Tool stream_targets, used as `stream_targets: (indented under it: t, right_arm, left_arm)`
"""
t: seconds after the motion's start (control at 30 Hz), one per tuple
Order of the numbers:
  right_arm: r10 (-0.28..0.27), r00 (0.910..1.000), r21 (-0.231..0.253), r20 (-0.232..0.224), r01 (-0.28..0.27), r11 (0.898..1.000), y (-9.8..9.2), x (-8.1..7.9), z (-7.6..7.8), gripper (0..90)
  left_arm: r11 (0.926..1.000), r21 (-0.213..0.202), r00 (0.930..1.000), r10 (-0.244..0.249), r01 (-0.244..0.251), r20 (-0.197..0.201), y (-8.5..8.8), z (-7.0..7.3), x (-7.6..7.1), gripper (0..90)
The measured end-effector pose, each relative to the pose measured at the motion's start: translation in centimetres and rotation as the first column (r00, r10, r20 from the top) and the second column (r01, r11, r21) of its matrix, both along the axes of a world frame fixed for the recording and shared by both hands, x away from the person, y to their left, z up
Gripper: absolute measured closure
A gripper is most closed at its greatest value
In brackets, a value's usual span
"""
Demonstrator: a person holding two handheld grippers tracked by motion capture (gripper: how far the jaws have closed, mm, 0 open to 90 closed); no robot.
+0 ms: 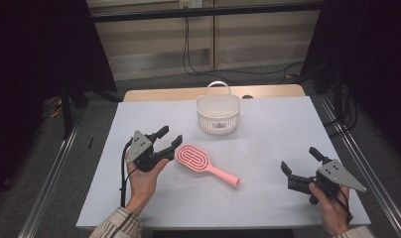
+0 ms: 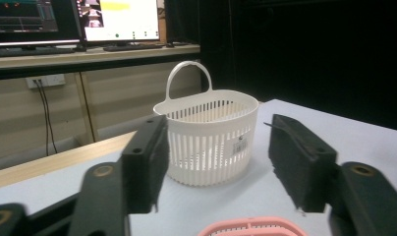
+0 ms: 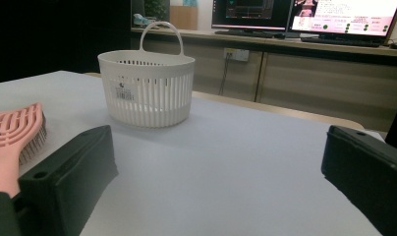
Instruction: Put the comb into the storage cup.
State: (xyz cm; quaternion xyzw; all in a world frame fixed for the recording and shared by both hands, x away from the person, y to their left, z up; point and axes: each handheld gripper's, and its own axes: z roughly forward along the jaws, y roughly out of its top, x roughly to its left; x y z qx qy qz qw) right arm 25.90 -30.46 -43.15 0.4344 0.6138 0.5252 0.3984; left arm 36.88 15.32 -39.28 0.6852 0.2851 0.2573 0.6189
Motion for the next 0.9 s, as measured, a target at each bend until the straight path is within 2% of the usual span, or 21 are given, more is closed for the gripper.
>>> stream_targets:
  t: [0.03,0.1,0.3,0.37,0.57,0.63,0.7,0.73,0.77,0.83,0.9]
  right_arm:
    - [0.001,1.0,0.003,0.0,-0.001,1.0,-0.1,0.0,0.0,0.0]
    - [0.0,1.0,0.003,0.0,0.0,1.0,-0.1,0.0,0.0,0.0]
    - [0.002,1.0,0.004,0.0,-0.002,1.0,-0.1,0.0,0.0,0.0]
    - [0.001,1.0,0.004,0.0,-0.001,1.0,-0.1,-0.1,0.0,0.0]
    - [-0.005,1.0,0.005,0.004,0.005,1.0,-0.2,-0.1,0.1,0.0]
    - [-0.002,1.0,0.006,0.003,0.002,1.0,-0.1,-0.1,0.1,0.0]
    - [-0.004,1.0,0.003,0.005,0.004,1.0,-0.1,-0.1,0.1,0.0]
    - [-0.004,1.0,0.001,0.007,0.004,1.0,-0.2,-0.1,0.1,0.0]
    - [-0.005,1.0,0.004,0.006,0.005,1.0,-0.2,-0.1,0.1,0.0]
    - [-0.009,0.9999,0.003,0.005,0.009,1.0,-0.2,-0.1,0.1,0.0]
    - [-0.007,1.0,0.001,0.004,0.007,1.0,-0.2,-0.1,0.1,0.0]
  left_arm:
    - [1.0,-0.003,1.0,-0.005,0.005,-0.001,0.0,0.0,0.0,50.1]
    - [0.9999,-0.005,0.9999,-0.014,0.014,-0.004,0.0,0.0,0.0,52.4]
    - [0.9995,-0.009,0.9995,-0.031,0.031,-0.002,-0.1,0.1,0.1,71.4]
    - [0.9995,-0.001,0.9995,-0.031,0.031,0.002,0.0,0.1,0.1,73.0]
    - [0.9986,-0.025,0.9989,-0.047,0.046,-0.007,-0.1,0.1,0.2,87.2]
    - [0.9979,-0.011,0.9979,-0.065,0.064,-0.009,-0.2,0.5,0.2,89.9]
    - [0.996,-0.024,0.9958,-0.087,0.086,-0.029,-0.2,1.0,0.2,90.0]
    - [0.9955,-0.032,0.9954,-0.09,0.089,-0.033,-0.2,1.2,0.2,90.0]
    - [0.9962,-0.019,0.9962,-0.085,0.085,-0.02,-0.2,1.4,0.2,90.0]
    - [0.9961,-0.012,0.9959,-0.088,0.087,-0.022,-0.3,1.6,0.3,90.0]
    - [0.9963,-0.007,0.9953,-0.086,0.086,-0.043,-0.4,1.7,0.7,90.0]
